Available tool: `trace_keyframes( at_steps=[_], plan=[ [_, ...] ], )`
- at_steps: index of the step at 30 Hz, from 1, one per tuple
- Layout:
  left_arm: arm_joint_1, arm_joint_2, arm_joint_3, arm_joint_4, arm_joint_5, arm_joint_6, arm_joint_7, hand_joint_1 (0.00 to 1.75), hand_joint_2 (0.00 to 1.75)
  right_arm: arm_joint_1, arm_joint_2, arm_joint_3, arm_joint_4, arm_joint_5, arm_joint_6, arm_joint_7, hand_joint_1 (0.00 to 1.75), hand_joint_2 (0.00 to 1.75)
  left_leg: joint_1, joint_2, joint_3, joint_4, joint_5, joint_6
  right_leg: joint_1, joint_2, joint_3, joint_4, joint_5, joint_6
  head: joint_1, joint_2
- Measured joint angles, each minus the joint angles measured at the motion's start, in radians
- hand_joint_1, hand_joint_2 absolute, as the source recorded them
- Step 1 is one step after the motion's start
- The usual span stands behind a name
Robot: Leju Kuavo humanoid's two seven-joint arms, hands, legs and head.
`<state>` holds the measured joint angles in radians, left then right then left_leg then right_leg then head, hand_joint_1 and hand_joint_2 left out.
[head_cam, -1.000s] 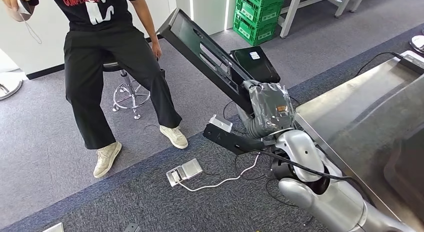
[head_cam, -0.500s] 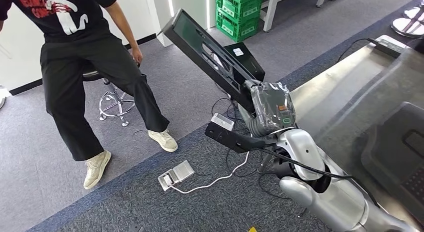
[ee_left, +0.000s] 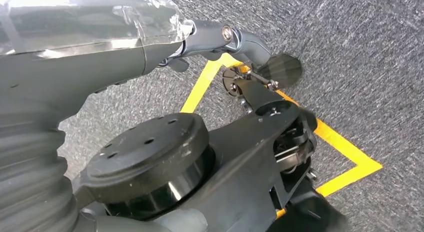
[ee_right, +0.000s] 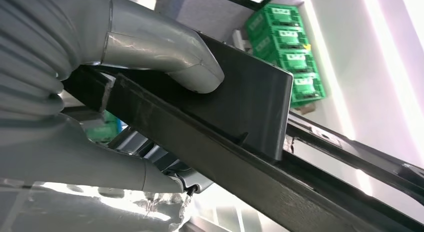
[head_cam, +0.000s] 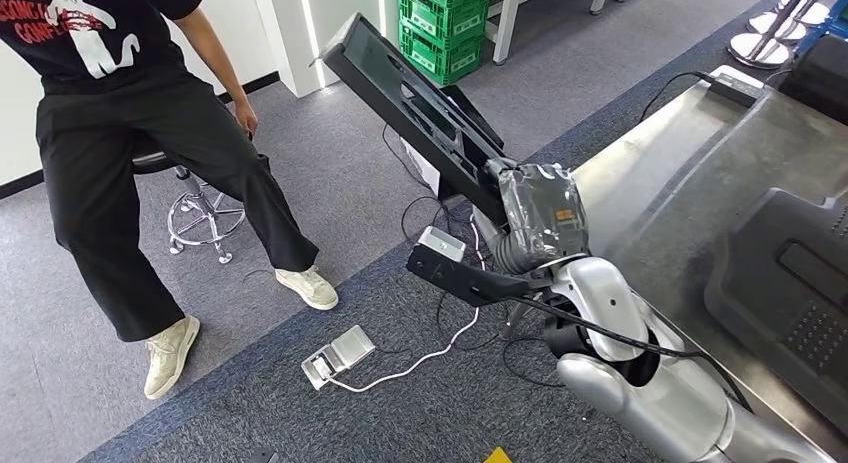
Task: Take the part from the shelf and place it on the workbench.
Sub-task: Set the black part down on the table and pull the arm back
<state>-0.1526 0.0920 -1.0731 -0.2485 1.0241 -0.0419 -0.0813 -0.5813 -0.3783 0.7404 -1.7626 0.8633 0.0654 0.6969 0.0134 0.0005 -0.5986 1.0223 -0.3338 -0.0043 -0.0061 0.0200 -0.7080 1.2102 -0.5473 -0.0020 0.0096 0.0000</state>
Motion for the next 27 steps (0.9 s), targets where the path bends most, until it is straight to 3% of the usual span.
trace_keyframes(
  at_steps=[2, 3, 5, 7, 8, 12, 14, 16, 17, 18, 19, 22, 24, 27],
  plan=[
    [0.001, 0.0, 0.0, 0.0, 0.0, 0.0, 0.0, 0.0, 1.75, 0.002, 0.0, 0.0, 0.001, -0.002, 0.0, 0.0, 1.75, 1.75, -0.002, 0.011, 0.0, 0.0, -0.002, 0.002, -0.005, -0.009, -0.051, 0.101, -0.03, 0.004, 0.006, 0.0],
    [0.001, 0.0, 0.0, 0.0, 0.0, 0.0, 0.0, 0.0, 1.75, 0.002, 0.0, 0.001, 0.002, -0.003, 0.0, -0.001, 1.75, 1.75, -0.002, 0.016, 0.001, 0.001, -0.003, 0.001, -0.006, -0.011, -0.052, 0.102, -0.018, 0.005, 0.009, 0.0],
    [0.0, 0.0, 0.0, 0.0, 0.0, 0.0, 0.0, 0.0, 1.75, 0.001, 0.0, 0.001, 0.003, -0.004, -0.001, -0.001, 1.75, 1.75, -0.002, 0.026, 0.006, 0.001, -0.007, -0.003, -0.008, -0.022, 0.002, -0.009, 0.047, 0.005, 0.016, 0.0],
    [-0.001, 0.0, 0.0, 0.0, 0.0, 0.0, 0.0, 0.0, 1.75, -0.002, 0.0, 0.001, 0.004, -0.005, -0.002, -0.001, 1.75, 1.75, -0.005, 0.033, 0.01, 0.003, -0.012, -0.012, -0.002, -0.042, 0.063, -0.136, 0.091, -0.002, 0.021, 0.0],
    [-0.001, 0.0, 0.0, 0.0, 0.0, 0.0, 0.0, 0.0, 1.75, -0.004, 0.0, 0.001, 0.004, -0.005, -0.003, -0.001, 1.75, 1.75, -0.006, 0.036, 0.011, 0.003, -0.014, -0.016, 0.001, -0.047, 0.077, -0.167, 0.096, -0.007, 0.021, 0.0],
    [-0.002, 0.0, 0.0, 0.0, 0.0, 0.0, 0.0, 0.0, 1.75, -0.007, -0.001, 0.0, 0.004, -0.005, -0.004, -0.001, 1.75, 1.75, -0.002, 0.041, 0.011, 0.018, -0.029, -0.038, 0.006, -0.029, 0.082, -0.183, 0.097, -0.032, 0.012, 0.0],
    [-0.001, 0.0, 0.0, 0.0, 0.0, 0.0, 0.0, 0.0, 1.75, -0.01, -0.001, 0.0, 0.005, -0.005, -0.005, -0.001, 1.75, 1.75, 0.0, 0.023, -0.02, 0.098, -0.079, -0.045, 0.004, -0.021, 0.088, -0.189, 0.1, -0.045, 0.003, 0.0],
    [0.0, 0.0, 0.0, 0.0, 0.0, 0.0, 0.0, 0.0, 1.75, -0.012, -0.001, 0.002, 0.006, -0.007, -0.005, -0.001, 1.75, 1.75, 0.0, 0.011, -0.085, 0.233, -0.14, -0.048, 0.007, -0.01, 0.088, -0.188, 0.099, -0.051, -0.009, 0.0],
    [0.001, 0.0, 0.0, 0.0, 0.001, 0.0, 0.0, 0.0, 1.75, -0.012, 0.0, 0.003, 0.006, -0.007, -0.006, -0.001, 1.75, 1.75, 0.0, 0.009, -0.11, 0.28, -0.152, -0.048, 0.009, -0.003, 0.088, -0.187, 0.098, -0.053, -0.013, 0.0],
    [0.002, 0.0, 0.0, 0.0, 0.001, 0.0, 0.0, 0.0, 1.75, -0.012, 0.0, 0.005, 0.007, -0.008, -0.006, -0.002, 1.75, 1.75, -0.001, 0.008, -0.12, 0.295, -0.145, -0.048, 0.01, 0.004, 0.088, -0.185, 0.097, -0.053, -0.015, 0.0],
    [0.002, 0.0, 0.0, 0.0, 0.001, 0.0, 0.0, 0.0, 1.75, -0.012, 0.0, 0.006, 0.008, -0.009, -0.006, -0.002, 1.75, 1.75, -0.001, 0.006, -0.111, 0.269, -0.119, -0.046, 0.011, 0.012, 0.088, -0.183, 0.097, -0.053, -0.017, 0.0],
    [0.001, 0.0, 0.001, 0.001, 0.001, 0.0, 0.0, 0.0, 1.75, -0.013, 0.002, 0.008, 0.01, -0.011, -0.007, -0.003, 1.75, 1.75, 0.0, -0.023, -0.034, 0.078, -0.021, -0.033, 0.012, 0.034, 0.086, -0.176, 0.093, -0.048, -0.024, 0.0],
    [0.001, 0.0, 0.001, 0.001, 0.001, 0.001, 0.0, 0.0, 1.75, -0.014, 0.002, 0.009, 0.011, -0.012, -0.008, -0.004, 1.75, 1.75, -0.001, -0.038, -0.013, 0.02, -0.007, -0.026, 0.011, 0.045, 0.081, -0.173, 0.093, -0.04, -0.023, 0.0],
    [-0.002, 0.0, 0.001, 0.001, 0.001, 0.002, 0.002, 0.0, 1.75, -0.015, 0.002, 0.009, 0.014, -0.013, -0.01, -0.004, 1.75, 1.75, -0.001, -0.024, -0.005, 0.004, -0.001, -0.012, 0.006, 0.048, 0.077, -0.167, 0.087, -0.023, -0.019, 0.0]
  ],
)
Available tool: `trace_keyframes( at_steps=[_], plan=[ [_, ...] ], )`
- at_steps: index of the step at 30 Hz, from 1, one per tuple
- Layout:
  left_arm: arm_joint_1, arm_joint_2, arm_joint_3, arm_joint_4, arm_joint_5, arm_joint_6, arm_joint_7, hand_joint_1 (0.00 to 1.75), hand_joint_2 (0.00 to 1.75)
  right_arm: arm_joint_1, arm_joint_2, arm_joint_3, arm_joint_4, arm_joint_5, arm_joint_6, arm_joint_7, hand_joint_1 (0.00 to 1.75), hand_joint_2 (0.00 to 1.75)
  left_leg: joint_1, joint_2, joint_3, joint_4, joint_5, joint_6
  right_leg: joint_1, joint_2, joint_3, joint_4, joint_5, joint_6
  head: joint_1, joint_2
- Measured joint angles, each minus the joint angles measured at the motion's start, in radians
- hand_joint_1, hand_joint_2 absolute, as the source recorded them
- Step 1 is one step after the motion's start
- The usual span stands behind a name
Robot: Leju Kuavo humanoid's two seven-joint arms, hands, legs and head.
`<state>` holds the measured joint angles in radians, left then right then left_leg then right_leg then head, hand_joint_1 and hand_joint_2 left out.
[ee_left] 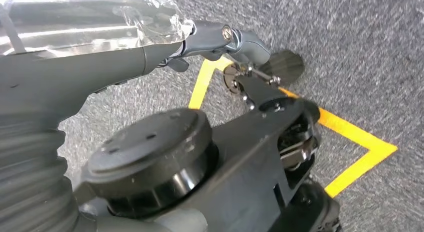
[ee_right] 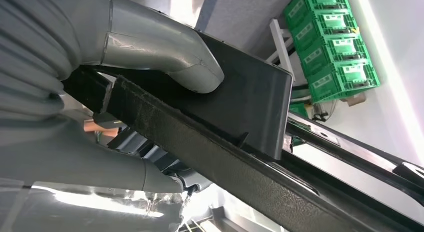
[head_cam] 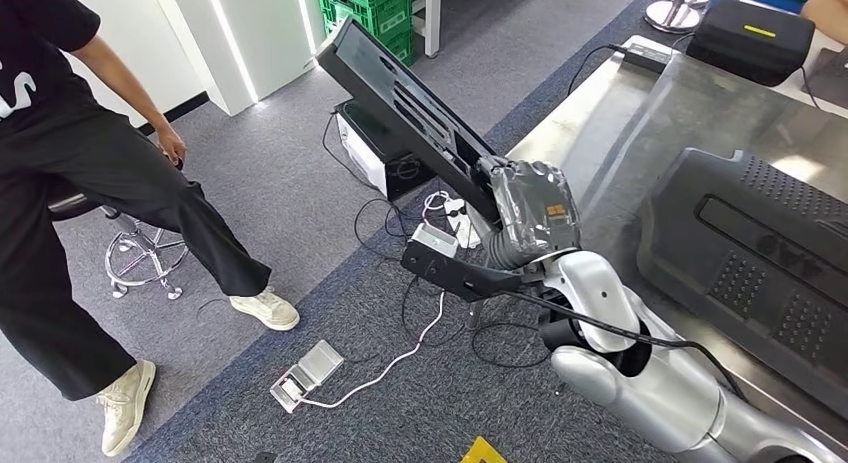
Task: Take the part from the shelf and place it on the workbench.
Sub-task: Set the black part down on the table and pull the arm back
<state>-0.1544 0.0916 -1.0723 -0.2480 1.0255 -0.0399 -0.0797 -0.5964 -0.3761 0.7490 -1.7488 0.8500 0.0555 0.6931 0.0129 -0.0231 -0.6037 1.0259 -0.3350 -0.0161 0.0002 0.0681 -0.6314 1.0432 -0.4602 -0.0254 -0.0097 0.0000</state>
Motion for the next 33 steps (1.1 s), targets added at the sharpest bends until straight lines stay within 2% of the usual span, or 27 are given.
trace_keyframes(
  at_steps=[2, 4, 5, 6, 7, 9, 10, 11, 12, 14, 16, 17, 19, 20, 21, 22, 23, 25, 26, 28, 30, 32, 33],
  plan=[
    [-0.001, 0.0, 0.0, 0.0, 0.001, 0.001, 0.001, 0.0, 1.75, -0.001, 0.0, 0.0, 0.001, 0.0, -0.002, 0.0, 1.75, 1.75, 0.002, 0.013, 0.007, -0.013, 0.006, 0.01, 0.0, -0.025, -0.028, 0.063, -0.039, 0.01, 0.01, 0.0],
    [-0.001, 0.0, 0.0, 0.0, 0.003, 0.001, 0.003, 0.0, 1.75, -0.001, 0.0, 0.0, 0.003, 0.0, -0.004, -0.001, 1.75, 1.75, 0.0, 0.024, 0.009, -0.014, 0.007, 0.013, -0.006, -0.05, -0.088, 0.189, -0.097, 0.017, 0.02, 0.0],
    [-0.001, 0.0, 0.0, 0.0, 0.004, 0.002, 0.005, 0.0, 1.75, 0.001, 0.0, 0.0, 0.004, 0.0, -0.006, -0.001, 1.75, 1.75, -0.001, 0.03, 0.009, -0.014, 0.006, 0.013, -0.009, -0.055, -0.114, 0.241, -0.113, 0.02, 0.022, 0.0],
    [0.0, 0.0, 0.0, 0.0, 0.005, 0.003, 0.007, 0.0, 1.75, 0.003, 0.0, 0.0, 0.006, 0.0, -0.007, -0.001, 1.75, 1.75, -0.001, 0.036, 0.009, -0.013, 0.005, 0.012, -0.012, -0.057, -0.127, 0.263, -0.112, 0.023, 0.025, 0.0],
    [0.0, 0.0, 0.0, 0.0, 0.006, 0.003, 0.009, 0.0, 1.75, 0.004, 0.0, 0.0, 0.008, 0.0, -0.01, -0.001, 1.75, 1.75, 0.0, 0.042, 0.009, -0.012, 0.003, 0.01, -0.015, -0.06, -0.119, 0.246, -0.092, 0.025, 0.028, 0.0],
    [0.0, 0.0, 0.0, 0.0, 0.007, 0.006, 0.011, 0.0, 1.75, 0.005, 0.0, 0.0, 0.01, 0.001, -0.022, -0.001, 1.75, 1.75, 0.001, 0.052, 0.012, -0.009, -0.003, 0.004, -0.019, -0.077, -0.058, 0.118, -0.027, 0.028, 0.036, 0.0],
    [0.0, 0.0, 0.0, 0.0, 0.008, 0.006, 0.012, 0.0, 1.75, 0.004, 0.0, -0.001, 0.01, 0.002, -0.028, -0.001, 1.75, 1.75, 0.0, 0.056, 0.013, -0.005, -0.006, -0.001, -0.017, -0.087, -0.028, 0.055, -0.005, 0.027, 0.039, 0.0],
    [-0.001, 0.001, 0.0, 0.0, 0.007, 0.007, 0.013, 0.0, 1.75, 0.004, 0.0, -0.002, 0.011, 0.002, -0.033, -0.001, 1.75, 1.75, -0.001, 0.059, 0.013, -0.002, -0.009, -0.006, -0.014, -0.093, -0.008, 0.014, 0.005, 0.023, 0.04, 0.0],
    [-0.001, 0.001, 0.0, 0.0, 0.007, 0.008, 0.014, 0.0, 1.75, 0.004, 0.0, -0.002, 0.012, 0.003, -0.036, -0.002, 1.75, 1.75, -0.003, 0.062, 0.014, -0.001, -0.011, -0.011, -0.011, -0.095, -0.001, -0.003, 0.004, 0.019, 0.039, 0.0],
    [-0.002, 0.001, 0.0, 0.0, 0.007, 0.008, 0.016, 0.0, 1.75, 0.003, 0.0, -0.003, 0.017, 0.004, -0.039, -0.004, 1.75, 1.75, -0.002, 0.068, 0.016, -0.001, -0.014, -0.023, -0.006, -0.081, -0.001, -0.004, 0.003, 0.005, 0.033, 0.0],
    [-0.003, 0.001, 0.0, 0.0, 0.007, 0.009, 0.017, 0.0, 1.75, -0.002, -0.001, -0.004, 0.02, 0.007, -0.041, -0.007, 1.75, 1.75, 0.003, 0.06, 0.012, 0.024, -0.035, -0.034, -0.007, -0.072, 0.003, -0.009, 0.005, -0.008, 0.027, 0.0],
    [-0.004, 0.001, 0.0, 0.0, 0.007, 0.009, 0.017, 0.0, 1.75, -0.006, -0.001, -0.004, 0.021, 0.008, -0.042, -0.009, 1.75, 1.75, 0.005, 0.051, -0.003, 0.064, -0.06, -0.037, -0.007, -0.069, 0.005, -0.011, 0.007, -0.014, 0.023, 0.0],
    [-0.003, 0.001, 0.0, 0.0, 0.007, 0.01, 0.017, 0.0, 1.75, -0.012, 0.001, -0.003, 0.025, 0.01, -0.044, -0.012, 1.75, 1.75, 0.005, 0.035, -0.063, 0.194, -0.125, -0.038, -0.005, -0.059, 0.006, -0.012, 0.006, -0.023, 0.009, 0.0],
    [-0.002, 0.001, 0.0, 0.0, 0.007, 0.011, 0.017, 0.0, 1.75, -0.012, 0.003, -0.003, 0.027, 0.01, -0.045, -0.014, 1.75, 1.75, 0.004, 0.033, -0.094, 0.256, -0.147, -0.037, -0.002, -0.053, 0.006, -0.011, 0.005, -0.025, 0.004, 0.0],
    [-0.002, 0.001, 0.0, 0.0, 0.007, 0.012, 0.017, 0.0, 1.75, -0.013, 0.004, -0.003, 0.03, 0.01, -0.045, -0.015, 1.75, 1.75, 0.004, 0.032, -0.114, 0.291, -0.152, -0.036, 0.0, -0.046, 0.007, -0.011, 0.005, -0.026, 0.001, 0.0],
    [-0.001, 0.001, 0.0, 0.0, 0.008, 0.013, 0.017, 0.0, 1.75, -0.013, 0.005, -0.003, 0.032, 0.01, -0.045, -0.016, 1.75, 1.75, 0.003, 0.031, -0.117, 0.288, -0.136, -0.033, 0.002, -0.039, 0.008, -0.011, 0.005, -0.027, -0.001, 0.0],
    [-0.001, 0.001, 0.0, 0.0, 0.008, 0.013, 0.017, 0.0, 1.75, -0.015, 0.006, -0.002, 0.034, 0.01, -0.045, -0.017, 1.75, 1.75, 0.002, 0.028, -0.099, 0.244, -0.103, -0.029, 0.003, -0.032, 0.009, -0.01, 0.004, -0.026, -0.003, 0.0],
    [0.0, 0.001, 0.0, 0.001, 0.009, 0.014, 0.017, 0.0, 1.75, -0.02, 0.008, -0.002, 0.037, 0.01, -0.045, -0.018, 1.75, 1.75, 0.0, 0.007, -0.042, 0.106, -0.03, -0.019, 0.004, -0.017, 0.01, -0.008, 0.003, -0.024, -0.007, 0.0],
    [0.0, 0.001, 0.0, 0.001, 0.009, 0.014, 0.017, 0.0, 1.75, -0.023, 0.009, -0.002, 0.038, 0.011, -0.045, -0.018, 1.75, 1.75, -0.001, -0.004, -0.021, 0.052, -0.009, -0.015, 0.004, -0.011, 0.009, -0.007, 0.002, -0.022, -0.008, 0.0],
    [0.001, 0.001, 0.001, 0.002, 0.009, 0.014, 0.017, 0.0, 1.75, -0.026, 0.01, -0.002, 0.041, 0.011, -0.046, -0.019, 1.75, 1.75, -0.004, -0.012, -0.009, 0.013, -0.003, -0.01, 0.003, 0.0, 0.005, -0.005, 0.003, -0.014, -0.008, 0.0],
    [0.0, 0.001, 0.001, 0.002, 0.009, 0.014, 0.016, 0.0, 1.75, -0.029, 0.01, -0.002, 0.044, 0.011, -0.047, -0.02, 1.75, 1.75, -0.004, -0.001, -0.005, 0.004, 0.002, -0.003, -0.001, 0.004, 0.004, -0.005, 0.001, -0.004, -0.006, 0.0],
    [-0.001, 0.001, 0.001, 0.002, 0.009, 0.015, 0.015, 0.0, 1.75, -0.038, 0.01, -0.002, 0.046, 0.011, -0.048, -0.02, 1.75, 1.75, -0.002, 0.011, 0.002, -0.009, 0.008, 0.008, -0.001, -0.017, -0.014, 0.036, -0.027, 0.006, 0.003, 0.0],
    [-0.001, 0.002, 0.001, 0.002, 0.009, 0.015, 0.015, 0.0, 1.75, -0.043, 0.011, -0.002, 0.047, 0.011, -0.049, -0.02, 1.75, 1.75, -0.002, 0.016, 0.005, -0.013, 0.01, 0.011, -0.002, -0.033, -0.035, 0.085, -0.054, 0.01, 0.009, 0.0]
  ],
)
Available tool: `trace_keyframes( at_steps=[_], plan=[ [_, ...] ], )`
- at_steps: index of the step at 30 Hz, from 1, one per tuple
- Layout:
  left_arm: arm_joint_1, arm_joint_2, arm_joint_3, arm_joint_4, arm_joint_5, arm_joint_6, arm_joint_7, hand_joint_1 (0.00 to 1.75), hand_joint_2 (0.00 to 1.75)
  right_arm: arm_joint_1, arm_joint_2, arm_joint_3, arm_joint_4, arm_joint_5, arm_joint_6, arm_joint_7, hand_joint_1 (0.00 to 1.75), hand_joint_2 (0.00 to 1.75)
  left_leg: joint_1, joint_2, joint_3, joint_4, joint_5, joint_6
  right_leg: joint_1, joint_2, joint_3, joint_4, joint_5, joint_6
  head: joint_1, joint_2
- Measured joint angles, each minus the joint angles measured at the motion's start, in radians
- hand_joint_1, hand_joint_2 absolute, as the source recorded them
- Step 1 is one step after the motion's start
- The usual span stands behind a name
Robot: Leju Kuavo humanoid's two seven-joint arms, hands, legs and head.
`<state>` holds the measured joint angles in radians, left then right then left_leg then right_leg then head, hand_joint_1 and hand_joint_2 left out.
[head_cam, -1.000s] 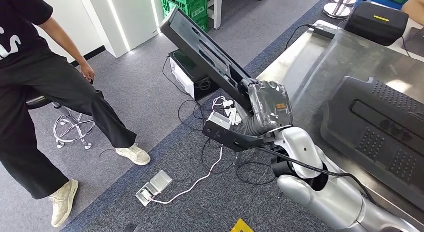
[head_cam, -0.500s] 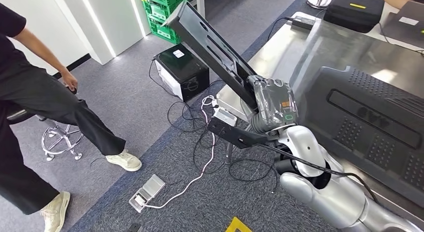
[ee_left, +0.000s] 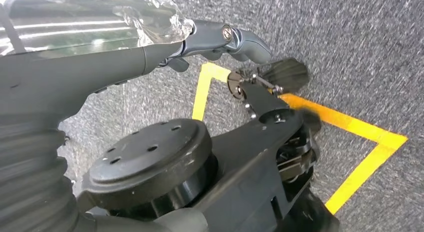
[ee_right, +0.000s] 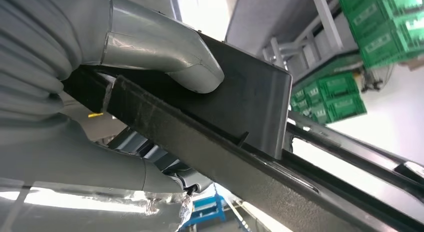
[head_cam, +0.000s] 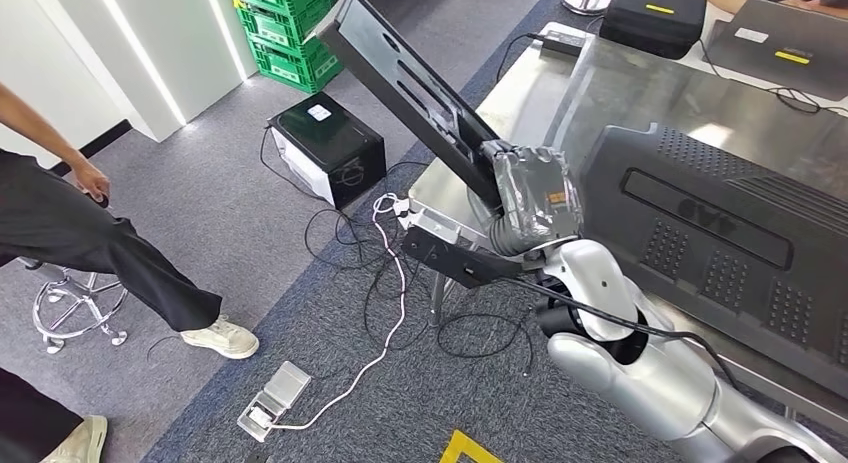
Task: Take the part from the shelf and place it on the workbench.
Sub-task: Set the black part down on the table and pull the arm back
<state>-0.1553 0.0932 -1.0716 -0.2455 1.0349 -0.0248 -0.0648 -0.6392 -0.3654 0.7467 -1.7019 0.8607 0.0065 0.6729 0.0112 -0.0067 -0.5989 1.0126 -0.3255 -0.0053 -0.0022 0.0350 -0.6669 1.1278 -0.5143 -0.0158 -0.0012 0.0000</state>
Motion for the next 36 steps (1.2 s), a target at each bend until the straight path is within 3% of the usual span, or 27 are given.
trace_keyframes(
  at_steps=[2, 3, 4, 5, 7, 9, 12, 14, 17, 18, 19, 20, 22, 24, 27, 29, 31, 33, 34, 35, 36],
  plan=[
    [0.001, 0.0, 0.0, 0.001, 0.0, 0.0, 0.0, 0.0, 1.75, -0.006, 0.001, 0.0, 0.003, -0.001, -0.001, 0.0, 1.75, 1.75, -0.001, 0.011, 0.001, -0.001, -0.001, 0.003, -0.004, -0.019, -0.063, 0.13, -0.056, 0.007, 0.008, 0.0],
    [0.001, 0.0, 0.0, 0.001, 0.0, 0.0, 0.0, 0.0, 1.75, -0.007, 0.001, 0.0, 0.004, -0.001, -0.002, 0.0, 1.75, 1.75, -0.001, 0.017, 0.001, 0.0, -0.002, 0.003, -0.007, -0.023, -0.087, 0.175, -0.066, 0.01, 0.011, 0.0],
    [0.001, 0.0, 0.0, 0.001, 0.0, 0.0, 0.0, 0.0, 1.75, -0.007, 0.001, 0.001, 0.007, -0.002, -0.002, 0.0, 1.75, 1.75, -0.001, 0.022, 0.002, 0.001, -0.003, 0.002, -0.01, -0.025, -0.093, 0.186, -0.057, 0.012, 0.014, 0.0],
    [0.001, 0.0, 0.0, 0.001, 0.001, 0.0, 0.0, 0.0, 1.75, -0.008, 0.001, 0.001, 0.009, -0.002, -0.002, 0.0, 1.75, 1.75, 0.0, 0.027, 0.002, 0.003, -0.005, 0.0, -0.012, -0.028, -0.079, 0.154, -0.03, 0.015, 0.018, 0.0],
    [0.0, 0.001, 0.0, 0.001, 0.001, 0.0, 0.0, 0.0, 1.75, -0.014, 0.001, 0.001, 0.011, -0.002, -0.002, 0.0, 1.75, 1.75, 0.001, 0.036, 0.005, 0.008, -0.012, -0.007, -0.013, -0.049, -0.012, 0.015, 0.035, 0.016, 0.026, 0.0],
    [-0.001, 0.001, 0.0, 0.001, 0.001, 0.0, 0.0, 0.0, 1.75, -0.019, 0.002, 0.001, 0.012, -0.002, -0.002, 0.0, 1.75, 1.75, -0.002, 0.043, 0.005, 0.014, -0.018, -0.017, -0.008, -0.063, 0.031, -0.076, 0.06, 0.009, 0.029, 0.0],
    [-0.001, 0.001, 0.0, 0.001, 0.001, 0.0, 0.0, 0.0, 1.75, -0.022, 0.002, 0.001, 0.014, -0.002, -0.003, 0.0, 1.75, 1.75, -0.001, 0.053, 0.007, 0.018, -0.023, -0.033, -0.003, -0.05, 0.033, -0.088, 0.058, -0.008, 0.021, 0.0],
    [-0.002, 0.001, 0.0, 0.001, 0.001, 0.0, 0.0, 0.0, 1.75, -0.025, 0.003, 0.001, 0.016, -0.002, -0.003, 0.0, 1.75, 1.75, 0.003, 0.042, -0.004, 0.057, -0.051, -0.043, -0.005, -0.04, 0.036, -0.093, 0.061, -0.021, 0.015, 0.0],
    [0.001, 0.001, 0.0, 0.001, 0.001, 0.001, 0.0, 0.0, 1.75, -0.029, 0.005, 0.002, 0.016, -0.002, -0.004, 0.0, 1.75, 1.75, 0.004, 0.019, -0.086, 0.238, -0.142, -0.048, -0.002, -0.026, 0.038, -0.095, 0.061, -0.033, -0.003, 0.0],
    [0.002, 0.001, 0.0, 0.002, 0.002, 0.001, 0.0, 0.0, 1.75, -0.029, 0.005, 0.003, 0.017, -0.002, -0.004, 0.0, 1.75, 1.75, 0.004, 0.017, -0.112, 0.289, -0.157, -0.047, -0.001, -0.019, 0.039, -0.094, 0.061, -0.034, -0.007, 0.0],
    [0.003, 0.001, 0.0, 0.002, 0.001, 0.002, 0.0, 0.0, 1.75, -0.029, 0.005, 0.004, 0.017, -0.003, -0.004, 0.0, 1.75, 1.75, 0.004, 0.016, -0.123, 0.306, -0.152, -0.046, 0.001, -0.011, 0.039, -0.094, 0.061, -0.035, -0.009, 0.0],
    [0.004, 0.001, 0.0, 0.002, 0.001, 0.002, 0.0, 0.0, 1.75, -0.029, 0.005, 0.004, 0.018, -0.004, -0.004, 0.001, 1.75, 1.75, 0.003, 0.014, -0.116, 0.285, -0.129, -0.044, 0.001, -0.004, 0.04, -0.093, 0.061, -0.035, -0.012, 0.0],
    [0.003, 0.002, 0.0, 0.002, 0.0, 0.003, 0.0, 0.0, 1.75, -0.029, 0.005, 0.007, 0.018, -0.01, -0.005, 0.004, 1.75, 1.75, 0.003, -0.002, -0.062, 0.158, -0.057, -0.036, 0.001, 0.011, 0.042, -0.093, 0.061, -0.034, -0.017, 0.0],
    [0.002, 0.002, 0.0, 0.002, -0.001, 0.003, 0.001, 0.0, 1.75, -0.028, 0.005, 0.01, 0.018, -0.016, -0.01, 0.008, 1.75, 1.75, 0.003, -0.024, -0.018, 0.051, -0.017, -0.03, 0.002, 0.025, 0.039, -0.089, 0.06, -0.028, -0.02, 0.0],
    [0.002, 0.002, 0.0, 0.002, 0.001, 0.002, 0.002, 0.0, 1.75, -0.027, 0.005, 0.013, 0.018, -0.018, -0.018, 0.012, 1.75, 1.75, 0.0, -0.021, -0.008, 0.023, -0.013, -0.019, -0.003, 0.039, 0.034, -0.09, 0.062, -0.01, -0.017, 0.0],
    [0.001, 0.002, 0.0, 0.002, 0.002, 0.002, 0.003, 0.0, 1.75, -0.029, 0.005, 0.013, 0.018, -0.018, -0.019, 0.012, 1.75, 1.75, 0.002, -0.009, -0.004, 0.012, -0.007, -0.006, -0.003, 0.021, 0.024, -0.066, 0.044, 0.0, -0.012, 0.0],
    [0.002, 0.002, 0.001, 0.003, 0.003, 0.002, 0.003, 0.0, 1.75, -0.031, 0.006, 0.015, 0.018, -0.018, -0.021, 0.012, 1.75, 1.75, 0.002, 0.002, -0.002, 0.006, -0.003, 0.002, -0.004, -0.009, -0.019, 0.031, -0.01, 0.006, 0.0, 0.0],
    [0.006, 0.003, 0.001, 0.003, 0.003, 0.002, 0.003, 0.0, 1.75, -0.03, 0.008, 0.018, 0.02, -0.019, -0.024, 0.012, 1.75, 1.75, 0.0, 0.013, -0.002, 0.007, -0.004, 0.004, -0.008, -0.022, -0.077, 0.154, -0.059, 0.011, 0.008, 0.0],
    [0.008, 0.003, 0.001, 0.003, 0.003, 0.002, 0.003, 0.0, 1.75, -0.029, 0.008, 0.02, 0.021, -0.019, -0.025, 0.012, 1.75, 1.75, 0.0, 0.019, -0.002, 0.007, -0.004, 0.004, -0.01, -0.025, -0.091, 0.182, -0.062, 0.012, 0.011, 0.0],
    [0.009, 0.003, 0.001, 0.003, 0.003, 0.002, 0.003, 0.0, 1.75, -0.028, 0.008, 0.02, 0.022, -0.017, -0.027, 0.012, 1.75, 1.75, 0.0, 0.024, -0.002, 0.008, -0.006, 0.003, -0.011, -0.027, -0.086, 0.172, -0.046, 0.013, 0.014, 0.0],
    [0.01, 0.003, 0.001, 0.003, 0.003, 0.002, 0.003, 0.0, 1.75, -0.028, 0.008, 0.02, 0.023, -0.014, -0.03, 0.012, 1.75, 1.75, 0.001, 0.029, -0.001, 0.009, -0.007, 0.001, -0.012, -0.031, -0.062, 0.122, -0.015, 0.014, 0.018, 0.0]
  ],
)
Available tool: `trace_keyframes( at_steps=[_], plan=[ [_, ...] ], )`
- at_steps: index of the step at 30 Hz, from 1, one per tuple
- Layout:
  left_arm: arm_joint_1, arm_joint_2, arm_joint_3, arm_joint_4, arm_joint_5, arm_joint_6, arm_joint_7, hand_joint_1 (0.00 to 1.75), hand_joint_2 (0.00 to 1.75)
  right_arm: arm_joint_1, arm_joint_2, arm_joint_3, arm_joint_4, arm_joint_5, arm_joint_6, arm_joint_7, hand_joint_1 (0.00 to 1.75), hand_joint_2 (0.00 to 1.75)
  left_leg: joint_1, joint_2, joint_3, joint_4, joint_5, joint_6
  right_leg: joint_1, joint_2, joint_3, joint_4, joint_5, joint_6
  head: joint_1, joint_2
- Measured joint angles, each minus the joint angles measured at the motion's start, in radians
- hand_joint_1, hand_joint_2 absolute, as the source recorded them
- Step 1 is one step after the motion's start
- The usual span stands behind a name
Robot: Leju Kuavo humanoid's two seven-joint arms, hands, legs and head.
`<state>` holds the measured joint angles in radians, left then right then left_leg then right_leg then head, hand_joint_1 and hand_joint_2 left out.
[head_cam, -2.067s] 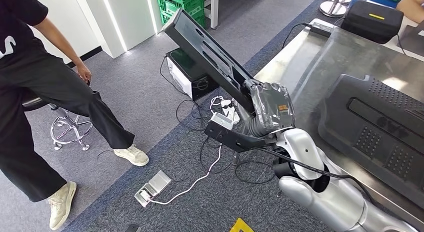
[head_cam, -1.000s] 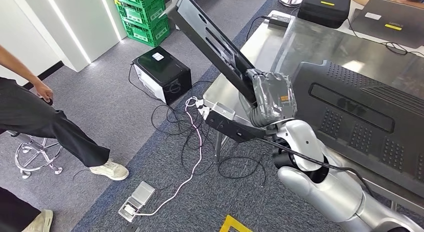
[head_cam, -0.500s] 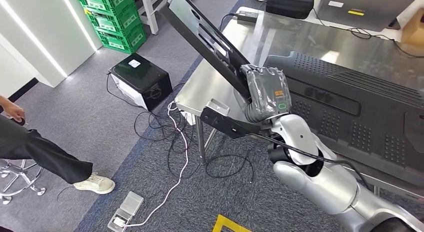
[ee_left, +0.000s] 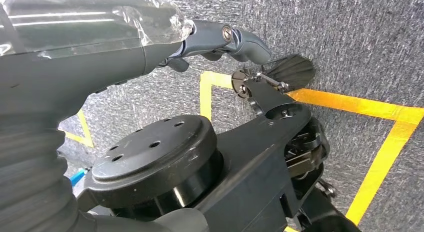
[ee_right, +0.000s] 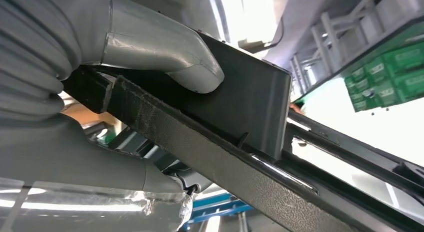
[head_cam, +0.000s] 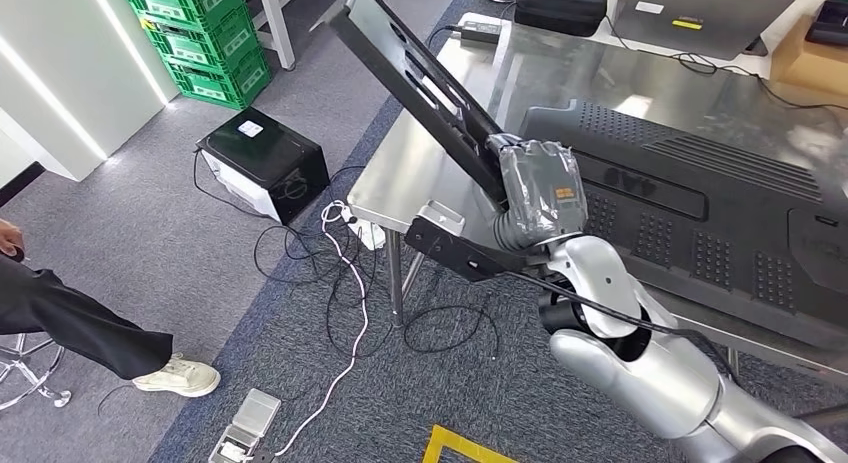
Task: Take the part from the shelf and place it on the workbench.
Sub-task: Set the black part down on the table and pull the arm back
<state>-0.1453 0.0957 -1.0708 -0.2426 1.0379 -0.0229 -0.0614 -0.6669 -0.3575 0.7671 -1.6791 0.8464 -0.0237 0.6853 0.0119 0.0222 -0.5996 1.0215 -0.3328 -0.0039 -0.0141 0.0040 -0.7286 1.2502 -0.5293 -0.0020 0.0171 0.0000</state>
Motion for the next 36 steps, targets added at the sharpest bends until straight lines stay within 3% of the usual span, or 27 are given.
trace_keyframes(
  at_steps=[2, 4, 8, 10, 12, 13, 14, 15, 17, 19, 22, 24, 27, 28, 29, 30, 33, 34, 36],
  plan=[
    [0.0, 0.0, 0.0, 0.0, -0.001, 0.0, 0.0, 0.0, 1.75, -0.003, 0.0, 0.0, 0.0, 0.01, -0.008, 0.001, 1.75, 1.75, -0.002, 0.009, 0.003, 0.003, -0.006, -0.007, 0.003, -0.022, 0.067, -0.139, 0.055, -0.003, 0.008, 0.0],
    [-0.001, 0.0, 0.0, 0.0, -0.002, 0.0, 0.0, 0.0, 1.75, -0.009, 0.0, -0.001, 0.0, 0.021, -0.012, 0.001, 1.75, 1.75, -0.006, 0.016, 0.004, 0.006, -0.009, -0.016, 0.009, -0.033, 0.1, -0.21, 0.07, -0.011, 0.01, 0.0],
    [-0.006, 0.0, 0.0, 0.0, -0.008, 0.0, 0.007, 0.0, 1.75, -0.033, 0.002, 0.001, 0.001, 0.067, -0.005, -0.006, 1.75, 1.75, -0.005, 0.02, 0.003, 0.029, -0.029, -0.037, 0.009, -0.011, 0.103, -0.218, 0.073, -0.033, -0.001, 0.0],
    [-0.009, 0.0, 0.0, 0.0, -0.011, 0.0, 0.01, 0.0, 1.75, -0.057, 0.011, 0.006, 0.004, 0.1, 0.005, -0.017, 1.75, 1.75, -0.002, 0.001, -0.034, 0.12, -0.083, -0.045, 0.007, -0.002, 0.106, -0.223, 0.077, -0.044, -0.011, 0.0],
    [-0.01, 0.0, 0.0, 0.0, -0.012, 0.001, 0.011, 0.0, 1.75, -0.079, 0.023, 0.017, 0.014, 0.146, 0.02, -0.031, 1.75, 1.75, -0.001, -0.01, -0.098, 0.253, -0.14, -0.048, 0.009, 0.009, 0.106, -0.223, 0.077, -0.049, -0.022, 0.0],
    [-0.009, 0.0, 0.0, 0.0, -0.012, 0.001, 0.011, 0.0, 1.75, -0.09, 0.03, 0.025, 0.022, 0.176, 0.028, -0.04, 1.75, 1.75, -0.001, -0.013, -0.12, 0.293, -0.148, -0.049, 0.01, 0.016, 0.106, -0.222, 0.077, -0.049, -0.025, 0.0],
    [-0.009, 0.0, 0.0, 0.0, -0.012, 0.002, 0.012, 0.0, 1.75, -0.102, 0.037, 0.034, 0.032, 0.208, 0.033, -0.049, 1.75, 1.75, -0.001, -0.014, -0.125, 0.297, -0.136, -0.048, 0.011, 0.024, 0.106, -0.221, 0.077, -0.049, -0.027, 0.0],
    [-0.01, 0.0, 0.0, 0.0, -0.012, 0.004, 0.012, 0.0, 1.75, -0.116, 0.046, 0.042, 0.042, 0.236, 0.037, -0.057, 1.75, 1.75, -0.001, -0.016, -0.111, 0.259, -0.105, -0.046, 0.011, 0.031, 0.106, -0.22, 0.076, -0.049, -0.03, 0.0],
    [-0.011, 0.0, 0.0, 0.0, -0.012, 0.007, 0.012, 0.0, 1.75, -0.145, 0.062, 0.055, 0.06, 0.273, 0.039, -0.067, 1.75, 1.75, 0.0, -0.034, -0.052, 0.121, -0.033, -0.041, 0.012, 0.044, 0.106, -0.217, 0.075, -0.047, -0.037, 0.0],
    [-0.011, 0.0, 0.0, 0.0, -0.012, 0.008, 0.012, 0.0, 1.75, -0.169, 0.076, 0.067, 0.078, 0.286, 0.037, -0.07, 1.75, 1.75, 0.001, -0.052, -0.017, 0.03, -0.002, -0.034, 0.013, 0.056, 0.102, -0.215, 0.075, -0.04, -0.042, 0.0],
    [-0.012, 0.0, 0.0, 0.0, -0.014, 0.01, 0.012, 0.0, 1.75, -0.192, 0.088, 0.084, 0.108, 0.299, 0.031, -0.072, 1.75, 1.75, 0.001, -0.046, -0.013, 0.01, 0.004, -0.019, 0.011, 0.063, 0.098, -0.215, 0.076, -0.024, -0.039, 0.0],
    [-0.016, -0.001, 0.0, 0.0, -0.019, 0.011, 0.012, 0.0, 1.75, -0.217, 0.092, 0.093, 0.132, 0.313, 0.027, -0.072, 1.75, 1.75, 0.003, -0.036, -0.012, 0.002, 0.01, -0.007, 0.011, 0.04, 0.08, -0.176, 0.05, -0.015, -0.032, 0.0],
    [-0.023, -0.001, 0.0, 0.0, -0.025, 0.011, 0.019, 0.0, 1.75, -0.257, 0.105, 0.105, 0.185, 0.344, 0.023, -0.081, 1.75, 1.75, 0.001, -0.02, -0.013, -0.001, 0.012, 0.0, 0.007, 0.008, -0.005, 0.007, -0.035, -0.007, -0.014, 0.0],
    [-0.024, -0.001, 0.0, 0.0, -0.026, 0.011, 0.022, 0.0, 1.75, -0.265, 0.11, 0.111, 0.205, 0.355, 0.023, -0.087, 1.75, 1.75, 0.001, -0.014, -0.013, 0.0, 0.011, 0.0, 0.006, 0.006, -0.028, 0.054, -0.047, -0.006, -0.011, 0.0],
    [-0.026, -0.001, 0.0, 0.0, -0.027, 0.011, 0.024, 0.0, 1.75, -0.273, 0.117, 0.117, 0.225, 0.366, 0.025, -0.093, 1.75, 1.75, 0.001, -0.009, -0.013, 0.0, 0.011, 0.0, 0.005, 0.005, -0.035, 0.067, -0.041, -0.005, -0.008, 0.0],
    [-0.029, -0.001, 0.0, 0.0, -0.028, 0.011, 0.025, 0.0, 1.75, -0.282, 0.124, 0.124, 0.246, 0.378, 0.028, -0.101, 1.75, 1.75, 0.001, -0.005, -0.012, 0.001, 0.01, 0.0, 0.004, 0.002, -0.022, 0.037, -0.016, -0.005, -0.004, 0.0],
    [-0.038, -0.002, 0.0, 0.0, -0.032, 0.011, 0.027, 0.0, 1.75, -0.328, 0.155, 0.144, 0.321, 0.417, 0.038, -0.122, 1.75, 1.75, -0.002, 0.009, -0.011, 0.005, 0.005, -0.009, 0.01, -0.027, 0.072, -0.162, 0.07, -0.015, 0.009, 0.0],
    [-0.041, -0.002, 0.0, 0.0, -0.033, 0.011, 0.027, 0.0, 1.75, -0.345, 0.169, 0.151, 0.349, 0.425, 0.038, -0.127, 1.75, 1.75, -0.004, 0.013, -0.012, 0.006, 0.004, -0.013, 0.014, -0.034, 0.088, -0.2, 0.079, -0.019, 0.01, 0.0],
    [-0.046, -0.002, 0.0, 0.0, -0.033, 0.011, 0.028, 0.0, 1.75, -0.373, 0.194, 0.163, 0.407, 0.43, 0.034, -0.137, 1.75, 1.75, -0.006, 0.022, -0.012, 0.006, 0.004, -0.023, 0.02, -0.029, 0.09, -0.215, 0.078, -0.027, 0.005, 0.0]
  ],
)
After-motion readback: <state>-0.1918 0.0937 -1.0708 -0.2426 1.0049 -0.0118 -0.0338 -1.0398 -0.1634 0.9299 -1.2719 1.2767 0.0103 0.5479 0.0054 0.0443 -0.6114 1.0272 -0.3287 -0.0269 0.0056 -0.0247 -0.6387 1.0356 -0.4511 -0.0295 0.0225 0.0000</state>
